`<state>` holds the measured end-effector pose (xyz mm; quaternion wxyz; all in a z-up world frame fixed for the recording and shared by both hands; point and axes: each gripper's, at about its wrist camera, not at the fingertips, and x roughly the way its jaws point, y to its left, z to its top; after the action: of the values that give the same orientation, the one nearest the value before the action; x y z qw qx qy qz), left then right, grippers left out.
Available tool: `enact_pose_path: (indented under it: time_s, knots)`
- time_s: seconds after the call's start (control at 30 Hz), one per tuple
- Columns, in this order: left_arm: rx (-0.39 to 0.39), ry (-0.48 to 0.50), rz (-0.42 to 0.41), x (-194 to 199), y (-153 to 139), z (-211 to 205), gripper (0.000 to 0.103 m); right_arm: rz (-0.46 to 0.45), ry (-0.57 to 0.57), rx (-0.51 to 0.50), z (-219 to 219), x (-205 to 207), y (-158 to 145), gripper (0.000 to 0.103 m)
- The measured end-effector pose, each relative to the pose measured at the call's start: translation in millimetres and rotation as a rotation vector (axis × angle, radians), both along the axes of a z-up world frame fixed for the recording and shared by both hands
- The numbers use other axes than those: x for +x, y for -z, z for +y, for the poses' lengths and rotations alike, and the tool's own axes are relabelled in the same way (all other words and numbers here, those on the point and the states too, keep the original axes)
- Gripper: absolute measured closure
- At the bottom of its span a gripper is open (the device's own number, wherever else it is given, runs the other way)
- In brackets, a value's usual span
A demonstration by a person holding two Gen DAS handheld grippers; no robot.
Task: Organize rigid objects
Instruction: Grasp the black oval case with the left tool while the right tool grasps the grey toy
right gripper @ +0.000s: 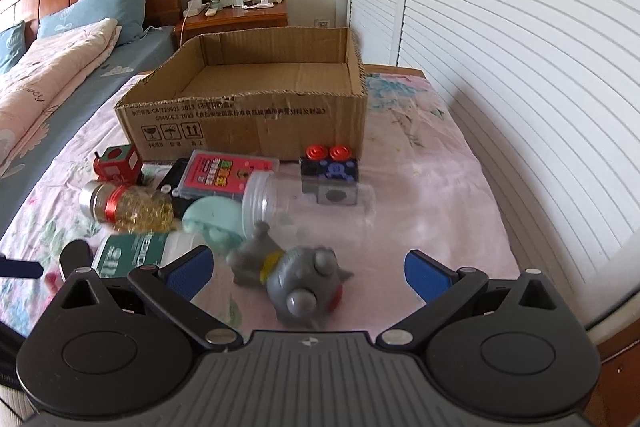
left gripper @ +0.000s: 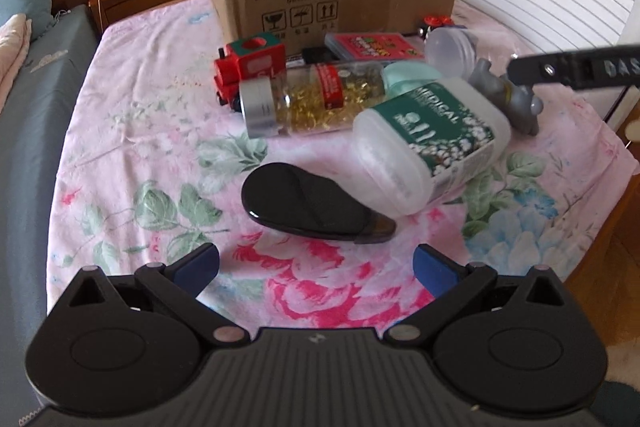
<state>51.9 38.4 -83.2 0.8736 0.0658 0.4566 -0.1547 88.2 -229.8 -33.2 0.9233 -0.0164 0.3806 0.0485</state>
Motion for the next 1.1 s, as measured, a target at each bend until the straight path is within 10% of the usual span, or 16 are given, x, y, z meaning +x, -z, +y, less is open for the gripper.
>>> enact_pose_path:
  time_s: [1.1]
  knots:
    - [-0.01,0.314,-0.028,33,1,1,0.002,0.1,-0.053,-0.01,-12,-7,42,0.0]
